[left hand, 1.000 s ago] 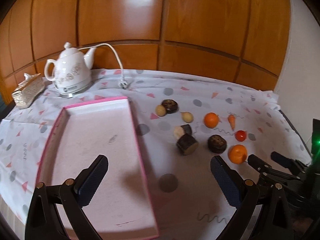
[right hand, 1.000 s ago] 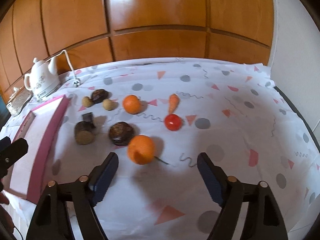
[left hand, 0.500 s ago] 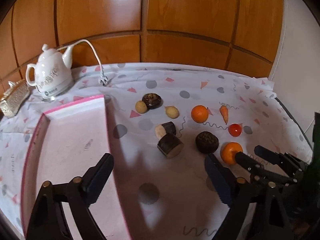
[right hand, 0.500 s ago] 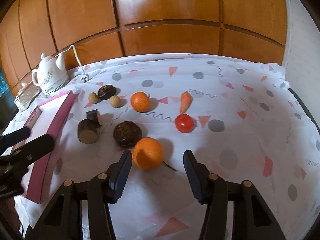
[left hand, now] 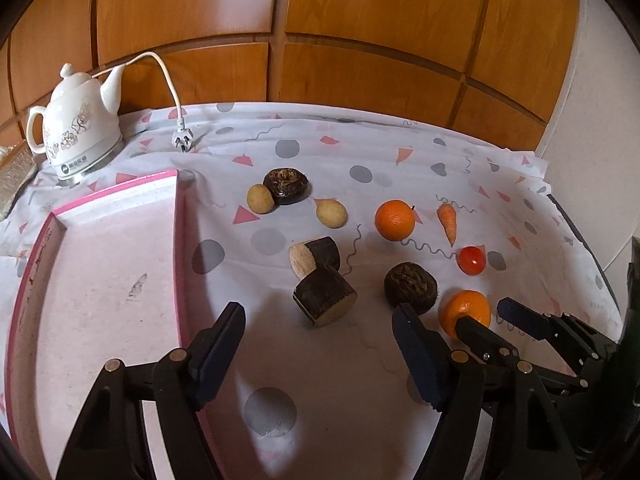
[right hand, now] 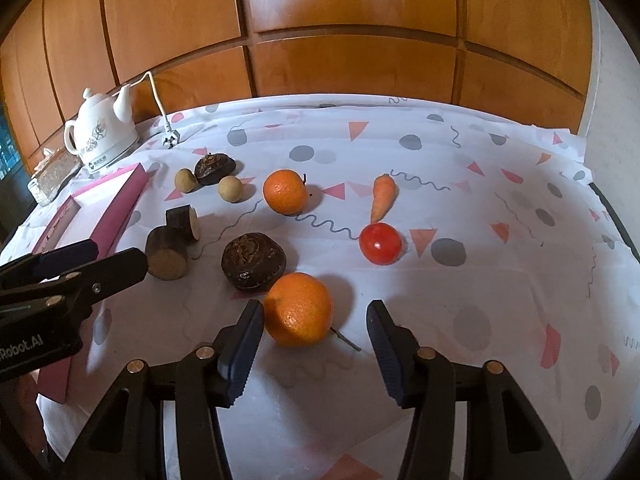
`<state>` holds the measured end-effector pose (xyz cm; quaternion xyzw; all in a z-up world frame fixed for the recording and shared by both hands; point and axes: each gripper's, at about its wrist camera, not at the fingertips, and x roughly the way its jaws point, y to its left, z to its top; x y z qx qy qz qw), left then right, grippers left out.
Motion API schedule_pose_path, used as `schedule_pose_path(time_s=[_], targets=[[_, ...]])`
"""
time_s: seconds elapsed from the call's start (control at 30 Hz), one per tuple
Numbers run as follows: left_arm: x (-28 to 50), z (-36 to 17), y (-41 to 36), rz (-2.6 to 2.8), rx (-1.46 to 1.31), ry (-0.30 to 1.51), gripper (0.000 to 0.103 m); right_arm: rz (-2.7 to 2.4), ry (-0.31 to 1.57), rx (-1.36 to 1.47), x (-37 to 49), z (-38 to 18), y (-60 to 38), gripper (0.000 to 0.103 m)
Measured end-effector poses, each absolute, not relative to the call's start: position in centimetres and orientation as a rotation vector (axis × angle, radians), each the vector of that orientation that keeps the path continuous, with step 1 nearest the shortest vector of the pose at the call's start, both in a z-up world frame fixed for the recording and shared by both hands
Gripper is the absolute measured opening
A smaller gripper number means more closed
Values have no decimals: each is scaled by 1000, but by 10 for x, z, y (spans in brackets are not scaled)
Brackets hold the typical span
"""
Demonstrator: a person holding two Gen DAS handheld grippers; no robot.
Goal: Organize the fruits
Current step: 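Grasp the dark cylindrical slice with the left tool while the right tool grasps the orange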
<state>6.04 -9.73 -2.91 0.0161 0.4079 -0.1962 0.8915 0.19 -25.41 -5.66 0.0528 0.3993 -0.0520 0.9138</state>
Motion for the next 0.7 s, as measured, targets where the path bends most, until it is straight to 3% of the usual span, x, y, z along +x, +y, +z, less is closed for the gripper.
schedule_pose_path(time_s=[0.23, 0.47, 0.53, 0.57, 0.7], targets=[[73, -34, -105, -399, 43, 852, 76, -103, 820, 71, 8, -56, -249, 54], [90, -51, -107, -395, 21, 910, 55, -76, 833, 70, 14, -61, -246, 54], [90, -54, -109, -417, 19, 921, 50, -57, 833, 76, 15, -62, -246, 46], [90, -55, -111, -427, 27, 924, 42, -39, 832, 83, 15, -62, -245, 42], [84, -56, -117, -449, 54, 908, 41, -32, 824, 70, 13, -62, -241, 37]])
